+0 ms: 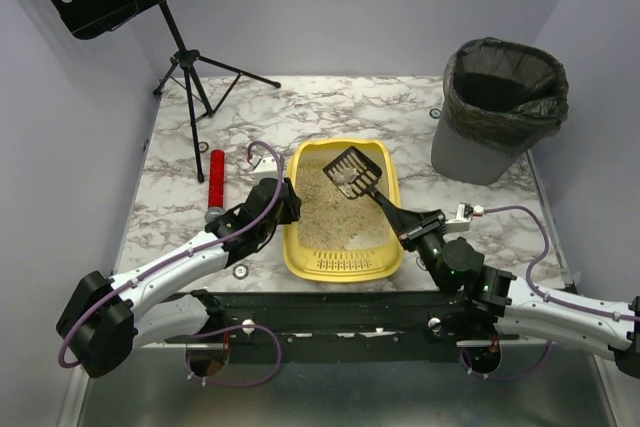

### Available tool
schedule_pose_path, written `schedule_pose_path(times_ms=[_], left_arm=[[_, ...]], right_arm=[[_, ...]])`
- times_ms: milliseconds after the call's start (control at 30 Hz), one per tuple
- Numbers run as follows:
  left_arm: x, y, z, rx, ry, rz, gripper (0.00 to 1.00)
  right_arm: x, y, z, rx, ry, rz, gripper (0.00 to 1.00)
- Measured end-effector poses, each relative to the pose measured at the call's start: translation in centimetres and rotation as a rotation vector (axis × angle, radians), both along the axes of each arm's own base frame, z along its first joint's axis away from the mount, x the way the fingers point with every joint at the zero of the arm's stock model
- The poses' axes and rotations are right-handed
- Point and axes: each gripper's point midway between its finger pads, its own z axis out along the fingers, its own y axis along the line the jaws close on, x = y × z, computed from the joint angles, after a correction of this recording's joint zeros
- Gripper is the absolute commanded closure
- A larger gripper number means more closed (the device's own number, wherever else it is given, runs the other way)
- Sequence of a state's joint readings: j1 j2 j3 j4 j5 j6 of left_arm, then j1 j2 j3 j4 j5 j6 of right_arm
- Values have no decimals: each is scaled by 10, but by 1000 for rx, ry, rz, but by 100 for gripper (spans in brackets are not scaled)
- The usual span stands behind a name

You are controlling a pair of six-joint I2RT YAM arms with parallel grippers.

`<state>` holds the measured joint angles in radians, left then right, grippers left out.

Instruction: Clean the litter box

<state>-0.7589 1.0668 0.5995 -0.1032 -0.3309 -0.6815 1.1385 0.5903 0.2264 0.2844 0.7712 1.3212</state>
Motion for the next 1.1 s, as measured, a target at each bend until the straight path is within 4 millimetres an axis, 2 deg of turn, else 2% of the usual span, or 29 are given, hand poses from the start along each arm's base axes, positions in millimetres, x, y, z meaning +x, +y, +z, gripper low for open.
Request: schedule_pose_path(times_ms=[133,200,367,600,700,900,1000,1100], left_arm=[[0,0,0,0,0,0,89],[0,0,0,0,0,0,89],[0,0,0,0,0,0,89],[0,0,0,0,0,0,89],[0,0,0,0,0,0,89],[0,0,0,-1,0,-2,89],[0,-1,0,-2,-1,-2,90],[0,-1,0,-3,1,-4,90]], right_arm=[[3,-3,16,4,-25,-24,99],[2,1,13,7,-12,-9,100],[5,7,-14,-55,42,-10,100],[8,-10,-5,-28,27,-72,100],[9,-9,-1,-30,25,-63,100],[8,-10,-18,-31,61,-58,100],[10,-11,-15,-80,39,-59,100],[18,-12,-2,-111,22,-82,99]])
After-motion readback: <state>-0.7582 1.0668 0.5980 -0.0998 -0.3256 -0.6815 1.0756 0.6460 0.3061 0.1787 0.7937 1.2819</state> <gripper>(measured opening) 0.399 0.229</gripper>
